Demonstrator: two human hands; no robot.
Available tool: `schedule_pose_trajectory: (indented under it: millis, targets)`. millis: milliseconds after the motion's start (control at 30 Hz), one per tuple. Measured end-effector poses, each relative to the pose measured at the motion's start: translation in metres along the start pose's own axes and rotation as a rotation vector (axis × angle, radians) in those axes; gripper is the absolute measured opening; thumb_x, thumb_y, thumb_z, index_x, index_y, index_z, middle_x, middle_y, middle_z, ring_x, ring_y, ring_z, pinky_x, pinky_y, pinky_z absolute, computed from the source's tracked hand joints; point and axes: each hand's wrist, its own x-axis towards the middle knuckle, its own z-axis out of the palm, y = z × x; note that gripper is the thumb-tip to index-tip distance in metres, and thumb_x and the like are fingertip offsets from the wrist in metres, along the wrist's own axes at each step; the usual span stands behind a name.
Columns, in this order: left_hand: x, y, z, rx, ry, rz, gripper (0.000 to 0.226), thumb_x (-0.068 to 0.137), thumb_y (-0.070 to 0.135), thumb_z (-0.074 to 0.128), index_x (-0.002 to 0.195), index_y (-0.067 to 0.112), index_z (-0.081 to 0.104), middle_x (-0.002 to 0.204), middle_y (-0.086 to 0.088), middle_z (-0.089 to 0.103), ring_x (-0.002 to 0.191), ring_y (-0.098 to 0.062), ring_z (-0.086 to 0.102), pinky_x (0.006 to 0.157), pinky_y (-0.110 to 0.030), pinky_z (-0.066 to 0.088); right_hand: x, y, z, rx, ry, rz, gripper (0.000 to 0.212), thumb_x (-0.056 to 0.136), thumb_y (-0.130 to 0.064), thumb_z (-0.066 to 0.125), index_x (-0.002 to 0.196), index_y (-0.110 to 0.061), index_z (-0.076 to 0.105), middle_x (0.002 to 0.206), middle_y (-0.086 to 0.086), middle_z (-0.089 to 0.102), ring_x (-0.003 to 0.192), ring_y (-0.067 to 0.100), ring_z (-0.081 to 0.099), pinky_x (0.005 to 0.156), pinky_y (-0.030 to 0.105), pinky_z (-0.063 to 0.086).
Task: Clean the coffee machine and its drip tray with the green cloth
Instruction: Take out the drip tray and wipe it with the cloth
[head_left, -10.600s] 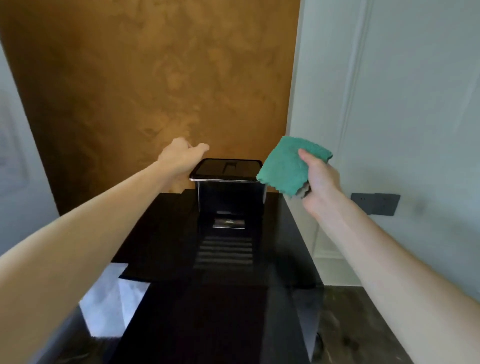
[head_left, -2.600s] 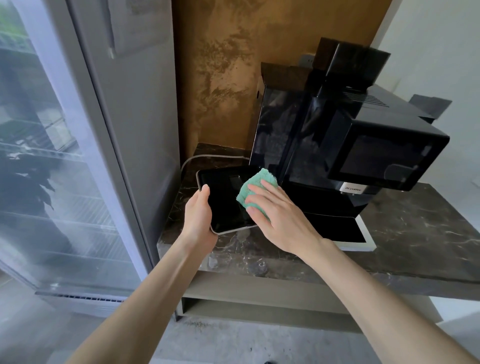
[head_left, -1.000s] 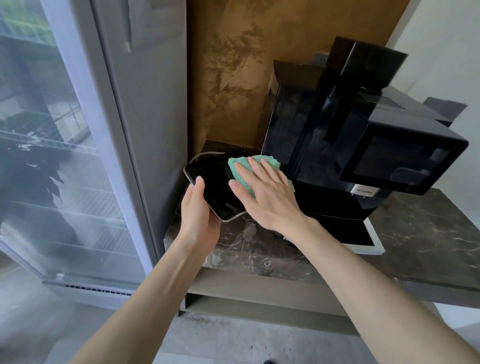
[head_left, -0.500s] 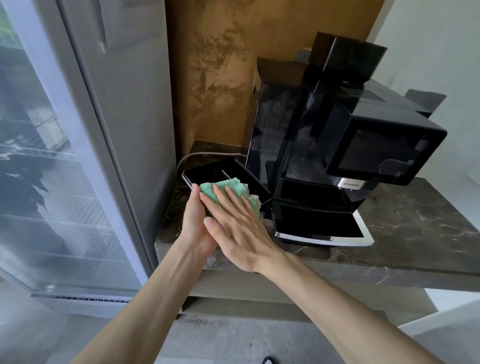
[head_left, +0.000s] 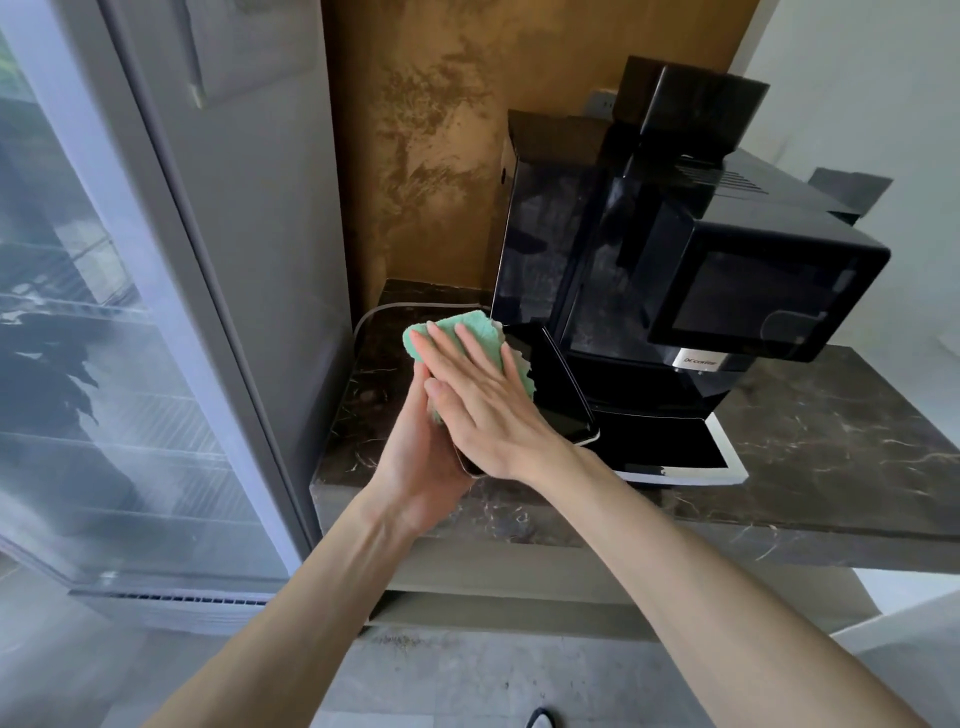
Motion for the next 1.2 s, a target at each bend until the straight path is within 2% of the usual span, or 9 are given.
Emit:
schedule_pose_trajectory:
  millis: [167, 300, 400, 533, 633, 833, 967, 1100, 1200]
  targets:
    - [-0.006, 0.007, 0.003, 0.005, -0.057, 0.022, 0.070, 0.102, 0.070, 0.025, 0.152, 0.027, 0.049, 0.147, -0.005, 0.061, 0.134, -0.026, 0.059, 0.112, -0.049, 0.044, 0.011, -0.003, -0.007, -0.070, -0.008, -0.044, 0.051, 0.112, -0.028, 0.025, 0.162, -0.036, 0.018, 0.171, -0.012, 0.013, 0.158, 0.013, -0.004, 0.124, 0.059, -0.004]
    - [-0.005, 0.004, -0.001, 0.045, -0.049, 0.034, 0.064, 0.104, 0.065, 0.030, 0.156, 0.030, 0.042, 0.152, -0.004, 0.056, 0.140, -0.026, 0.053, 0.117, -0.049, 0.041, 0.015, -0.002, -0.006, -0.153, 0.022, -0.063, 0.055, 0.109, -0.022, 0.028, 0.162, -0.033, 0.019, 0.170, -0.006, 0.018, 0.158, 0.018, 0.004, 0.124, 0.059, 0.005]
    - [-0.005, 0.003, -0.006, 0.065, -0.072, 0.024, 0.057, 0.108, 0.053, 0.031, 0.158, 0.025, 0.038, 0.153, -0.009, 0.054, 0.140, -0.028, 0.053, 0.104, -0.044, 0.054, 0.016, 0.000, -0.005, -0.145, 0.033, -0.055, 0.057, 0.108, -0.022, 0.032, 0.162, -0.032, 0.019, 0.170, -0.006, 0.019, 0.158, 0.017, 0.004, 0.125, 0.057, 0.004]
    - [-0.007, 0.006, -0.009, 0.029, -0.124, 0.034, 0.049, 0.112, 0.036, 0.033, 0.159, 0.021, 0.036, 0.156, -0.016, 0.049, 0.143, -0.036, 0.048, 0.104, -0.050, 0.052, 0.018, 0.003, -0.008, -0.017, 0.033, -0.026, 0.053, 0.111, -0.027, 0.032, 0.162, -0.032, 0.021, 0.170, -0.007, 0.019, 0.158, 0.014, 0.002, 0.127, 0.051, -0.002]
    - [-0.009, 0.006, -0.009, 0.055, -0.161, 0.093, 0.045, 0.112, 0.026, 0.034, 0.156, 0.021, 0.041, 0.152, -0.015, 0.054, 0.139, -0.034, 0.054, 0.096, -0.045, 0.057, 0.020, 0.004, -0.013, 0.033, 0.032, 0.006, 0.052, 0.112, -0.029, 0.031, 0.163, -0.033, 0.021, 0.170, -0.008, 0.018, 0.158, 0.012, 0.001, 0.127, 0.049, -0.004]
    - [-0.008, 0.004, -0.017, 0.148, -0.169, 0.095, 0.048, 0.105, 0.004, 0.045, 0.150, 0.021, 0.051, 0.146, -0.018, 0.059, 0.124, -0.033, 0.064, 0.090, -0.048, 0.061, 0.015, 0.011, -0.021, -0.142, 0.047, 0.059, 0.052, 0.112, -0.039, 0.025, 0.163, -0.034, 0.016, 0.170, -0.007, 0.019, 0.158, 0.014, 0.005, 0.127, 0.053, -0.001]
    - [-0.013, 0.011, -0.024, 0.238, -0.141, 0.108, 0.057, 0.098, -0.005, 0.044, 0.148, 0.021, 0.053, 0.143, -0.016, 0.061, 0.127, -0.037, 0.062, 0.094, -0.050, 0.060, 0.014, 0.035, -0.037, -0.174, 0.072, 0.196, 0.052, 0.111, -0.038, 0.027, 0.162, -0.032, 0.020, 0.170, -0.005, 0.020, 0.157, 0.018, 0.009, 0.127, 0.053, 0.008]
    - [-0.016, 0.016, -0.026, 0.275, -0.114, 0.109, 0.056, 0.099, -0.006, 0.042, 0.147, 0.020, 0.053, 0.141, -0.014, 0.064, 0.126, -0.037, 0.063, 0.094, -0.053, 0.060, 0.005, 0.052, -0.043, 0.052, 0.063, 0.285, 0.052, 0.110, -0.037, 0.034, 0.161, -0.033, 0.025, 0.168, -0.010, 0.022, 0.156, 0.015, 0.011, 0.121, 0.048, 0.024]
    - [-0.015, 0.016, -0.028, 0.282, -0.087, 0.109, 0.054, 0.100, -0.003, 0.043, 0.146, 0.023, 0.053, 0.140, -0.013, 0.064, 0.126, -0.036, 0.064, 0.094, -0.055, 0.059, 0.000, 0.058, -0.039, 0.134, 0.178, 0.316, 0.053, 0.109, -0.035, 0.039, 0.160, -0.029, 0.029, 0.163, -0.008, 0.033, 0.147, 0.017, 0.033, 0.105, 0.035, 0.042]
